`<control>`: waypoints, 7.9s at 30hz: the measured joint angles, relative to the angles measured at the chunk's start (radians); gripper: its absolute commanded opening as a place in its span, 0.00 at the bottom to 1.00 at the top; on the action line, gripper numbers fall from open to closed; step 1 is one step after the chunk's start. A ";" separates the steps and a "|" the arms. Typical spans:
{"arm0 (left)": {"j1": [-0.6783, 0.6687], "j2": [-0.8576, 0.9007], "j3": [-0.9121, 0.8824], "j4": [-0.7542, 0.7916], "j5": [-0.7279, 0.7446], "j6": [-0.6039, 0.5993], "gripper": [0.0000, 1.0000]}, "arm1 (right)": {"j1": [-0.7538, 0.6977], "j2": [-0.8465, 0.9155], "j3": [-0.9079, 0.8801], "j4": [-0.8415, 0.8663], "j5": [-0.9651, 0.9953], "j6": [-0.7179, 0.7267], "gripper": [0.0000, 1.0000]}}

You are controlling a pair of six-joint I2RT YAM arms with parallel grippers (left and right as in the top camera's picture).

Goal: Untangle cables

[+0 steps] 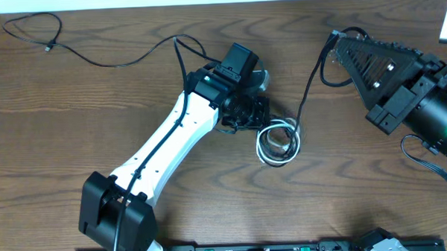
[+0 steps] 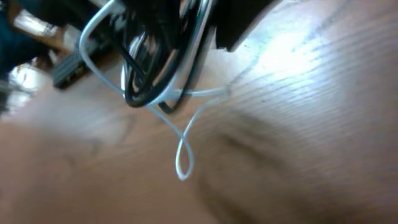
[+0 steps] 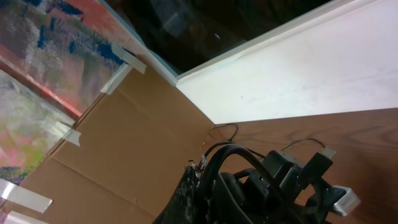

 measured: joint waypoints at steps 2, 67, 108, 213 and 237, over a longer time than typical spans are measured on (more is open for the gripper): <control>0.000 0.000 -0.009 0.000 -0.022 0.002 0.08 | 0.000 0.000 0.000 0.000 -0.002 0.001 0.02; 0.087 -0.412 -0.026 0.077 -0.176 -0.032 0.07 | -0.223 0.399 0.000 -0.608 0.221 -0.324 0.99; 0.092 -0.433 -0.026 0.328 0.157 -0.206 0.08 | 0.017 0.402 -0.659 0.076 -0.183 -0.481 0.61; 0.157 -0.367 -0.026 -0.093 -0.054 -0.005 0.58 | 0.012 0.295 -0.645 -0.148 -0.148 -0.436 0.01; 0.157 -0.311 -0.026 -0.182 -0.457 -0.182 0.58 | -0.013 0.295 -0.644 -0.034 -0.185 -0.401 0.01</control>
